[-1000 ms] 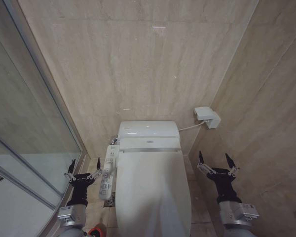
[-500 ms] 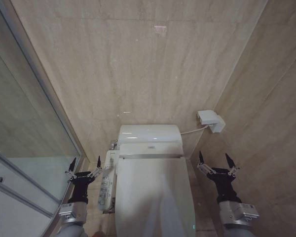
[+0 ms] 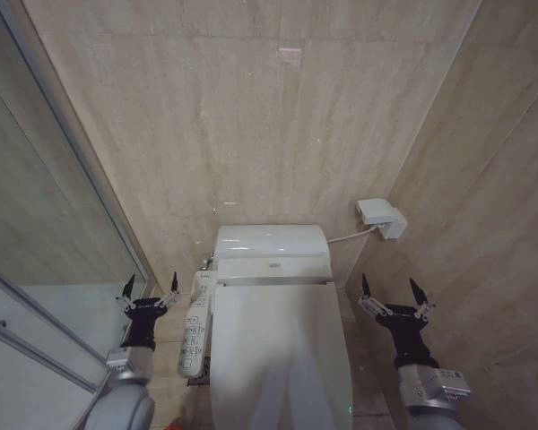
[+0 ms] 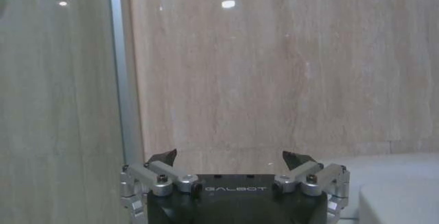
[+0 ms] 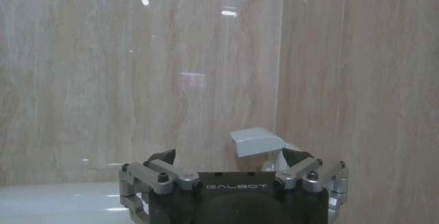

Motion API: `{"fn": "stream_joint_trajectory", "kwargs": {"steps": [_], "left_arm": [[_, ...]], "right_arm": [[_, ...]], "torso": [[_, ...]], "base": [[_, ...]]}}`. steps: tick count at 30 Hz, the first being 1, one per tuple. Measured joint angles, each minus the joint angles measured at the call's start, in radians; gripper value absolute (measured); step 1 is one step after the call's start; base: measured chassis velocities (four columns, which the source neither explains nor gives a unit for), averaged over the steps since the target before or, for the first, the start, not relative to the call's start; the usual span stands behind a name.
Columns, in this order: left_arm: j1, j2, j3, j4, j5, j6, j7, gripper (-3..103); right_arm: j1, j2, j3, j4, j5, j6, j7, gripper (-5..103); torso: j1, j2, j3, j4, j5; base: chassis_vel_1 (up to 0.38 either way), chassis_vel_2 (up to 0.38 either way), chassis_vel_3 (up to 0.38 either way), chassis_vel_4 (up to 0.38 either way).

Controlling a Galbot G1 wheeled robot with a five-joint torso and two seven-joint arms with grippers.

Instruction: Open the toilet lid, clean the toilet bowl with a toilet brush, close the toilet lid, and flush.

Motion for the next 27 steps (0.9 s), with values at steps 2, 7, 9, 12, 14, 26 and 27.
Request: {"fn": "stream_joint_trajectory", "kwargs": {"steps": [2,7,9,12,14,26,27], "left_arm": [[-0.017,0.019,0.003,0.022,-0.010,-0.011,0.008,100],[-0.087,0.075,0.020,0.101,-0.061,-0.021,0.027,100],[-0.110,0.093,0.027,0.130,-0.078,-0.023,0.040,100],[-0.173,0.138,0.047,0.219,-0.106,-0.050,0.079,100],[-0.235,0.175,0.064,0.295,-0.119,-0.075,0.105,100],[-0.496,0.270,0.176,0.570,-0.182,-0.151,0.165,78],[-0.515,0.271,0.189,0.589,-0.184,-0.155,0.169,78]], "right_arm": [[0.000,0.000,0.000,0.000,0.000,0.000,0.000,100],[0.000,0.000,0.000,0.000,0.000,0.000,0.000,100],[0.000,0.000,0.000,0.000,0.000,0.000,0.000,100],[0.000,0.000,0.000,0.000,0.000,0.000,0.000,100],[0.000,0.000,0.000,0.000,0.000,0.000,0.000,100],[0.000,0.000,0.000,0.000,0.000,0.000,0.000,100],[0.000,0.000,0.000,0.000,0.000,0.000,0.000,100]], "torso": [[0.000,0.000,0.000,0.0003,0.0001],[0.000,0.000,0.000,0.0003,0.0001],[0.000,0.000,0.000,0.0001,0.0001],[0.000,0.000,0.000,0.0001,0.0001],[0.000,0.000,0.000,0.0000,-0.0001],[0.000,0.000,0.000,0.0003,0.0002],[0.000,0.000,0.000,0.0001,0.0002]], "base": [[0.000,0.000,0.000,0.000],[0.000,0.000,0.000,0.000],[0.000,0.000,0.000,0.000],[0.000,0.000,0.000,0.000],[0.000,0.000,0.000,0.000],[0.000,0.000,0.000,0.000],[0.000,0.000,0.000,0.000]]}}
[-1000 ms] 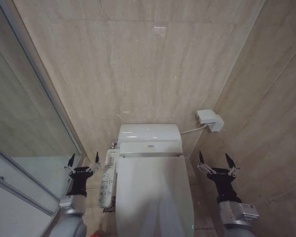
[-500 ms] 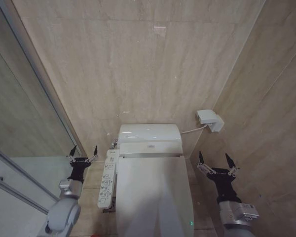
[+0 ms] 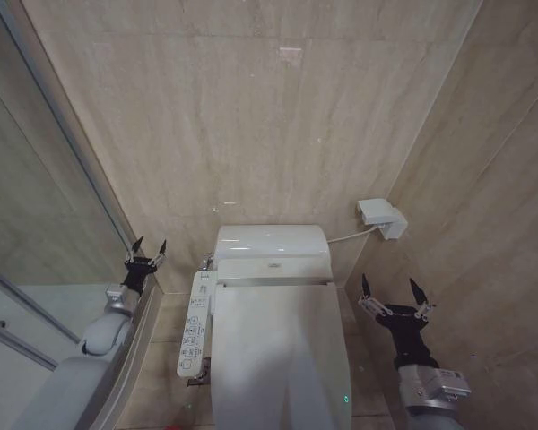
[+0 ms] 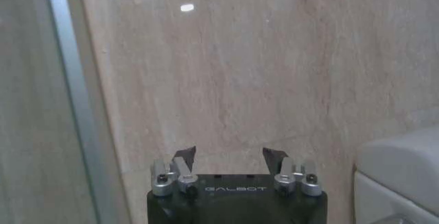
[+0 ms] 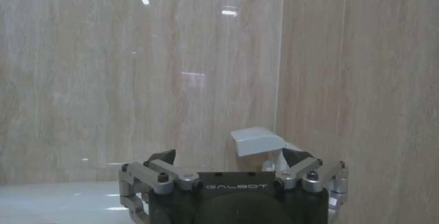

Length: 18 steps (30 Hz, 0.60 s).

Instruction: Open the toilet lid, clean the toilet bowl with a toilet brush, close the toilet lid, and flush.

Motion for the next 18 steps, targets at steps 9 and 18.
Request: {"fn": "stream_joint_trajectory", "kwargs": {"steps": [9,18], "left_arm": [[-0.165,-0.002,0.165,0.182,0.027,-0.037,0.057,57],[-0.247,-0.014,0.278,0.231,0.045,-0.033,0.066,30]], "right_arm": [[0.000,0.000,0.000,0.000,0.000,0.000,0.000,100],[0.000,0.000,0.000,0.000,0.000,0.000,0.000,100]], "torso": [[0.000,0.000,0.000,0.0000,0.0000],[0.000,0.000,0.000,-0.0001,0.0002]], "base": [[0.000,0.000,0.000,0.000],[0.000,0.000,0.000,0.000]]}}
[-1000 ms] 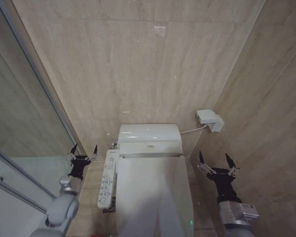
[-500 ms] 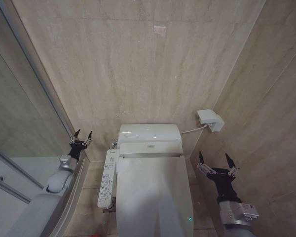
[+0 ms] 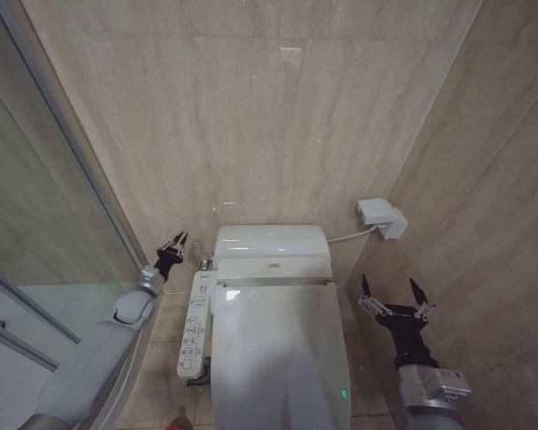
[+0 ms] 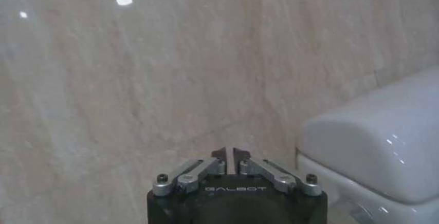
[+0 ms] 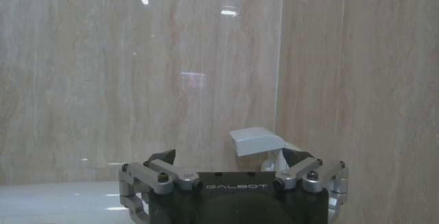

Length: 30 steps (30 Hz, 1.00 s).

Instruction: Open the toilet lid, clean the toilet bowl with a toilet brush, close the toilet lid, and flush.

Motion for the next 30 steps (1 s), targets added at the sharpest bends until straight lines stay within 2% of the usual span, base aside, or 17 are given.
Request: {"fn": "stream_joint_trajectory", "kwargs": {"steps": [1,2,7,9,16,23,30], "left_arm": [[0.000,0.000,0.000,0.000,0.000,0.000,0.000,30],[-0.001,0.001,0.010,0.005,0.010,-0.002,0.002,4],[0.017,0.029,0.047,0.029,0.066,-0.036,0.019,4],[0.024,0.034,0.051,0.044,0.090,-0.052,0.025,0],[0.037,0.037,0.052,0.074,0.143,-0.087,0.035,0],[0.013,0.019,0.034,0.140,0.263,-0.166,0.054,0],[-0.012,0.006,0.034,0.166,0.286,-0.192,0.065,0]], "right_arm": [[0.000,0.000,0.000,0.000,0.000,0.000,0.000,100],[0.000,0.000,0.000,0.000,0.000,0.000,0.000,100],[0.000,0.000,0.000,0.000,0.000,0.000,0.000,100],[0.000,0.000,0.000,0.000,0.000,0.000,0.000,100],[0.000,0.000,0.000,0.000,0.000,0.000,0.000,100],[0.000,0.000,0.000,0.000,0.000,0.000,0.000,100],[0.000,0.000,0.000,0.000,0.000,0.000,0.000,100]], "torso": [[0.000,0.000,0.000,0.0000,0.0000],[0.000,0.000,0.000,0.0001,0.0001],[0.000,0.000,0.000,0.0005,-0.0001],[0.000,0.000,0.000,0.0006,-0.0001],[0.000,0.000,0.000,0.0000,-0.0002],[0.000,0.000,0.000,0.0001,-0.0002],[0.000,0.000,0.000,0.0002,-0.0001]], "base": [[0.000,0.000,0.000,0.000],[0.000,0.000,0.000,0.000],[0.000,0.000,0.000,0.000],[0.000,0.000,0.000,0.000],[0.000,0.000,0.000,0.000],[0.000,0.000,0.000,0.000],[0.000,0.000,0.000,0.000]]}}
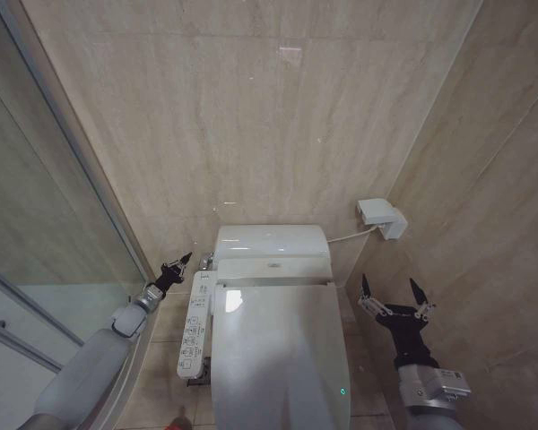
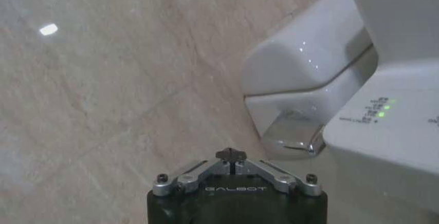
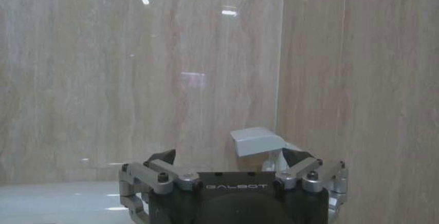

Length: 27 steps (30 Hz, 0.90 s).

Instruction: Open the toilet lid, clean the toilet bowl with a toilet brush, close the toilet lid, and flush.

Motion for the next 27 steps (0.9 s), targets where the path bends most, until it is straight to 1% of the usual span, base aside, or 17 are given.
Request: {"fn": "stream_joint_trajectory", "kwargs": {"steps": [6,12,20,27], "left_arm": [[0.003,-0.016,0.006,-0.017,0.009,0.000,0.001,0],[0.013,-0.012,0.019,-0.026,0.025,-0.004,0.005,0],[0.014,-0.001,0.034,-0.014,0.033,-0.021,0.012,0],[0.009,-0.006,0.035,0.003,0.040,-0.034,0.016,0]], "right_arm": [[0.000,0.000,0.000,0.000,0.000,0.000,0.000,100],[0.000,0.000,0.000,0.000,0.000,0.000,0.000,100],[0.000,0.000,0.000,0.000,0.000,0.000,0.000,100],[0.000,0.000,0.000,0.000,0.000,0.000,0.000,100]], "torso": [[0.000,0.000,0.000,-0.0002,0.0000],[0.000,0.000,0.000,0.0000,0.0000],[0.000,0.000,0.000,0.0002,0.0001],[0.000,0.000,0.000,0.0003,0.0002]], "base": [[0.000,0.000,0.000,0.000],[0.000,0.000,0.000,0.000],[0.000,0.000,0.000,0.000],[0.000,0.000,0.000,0.000]]}}
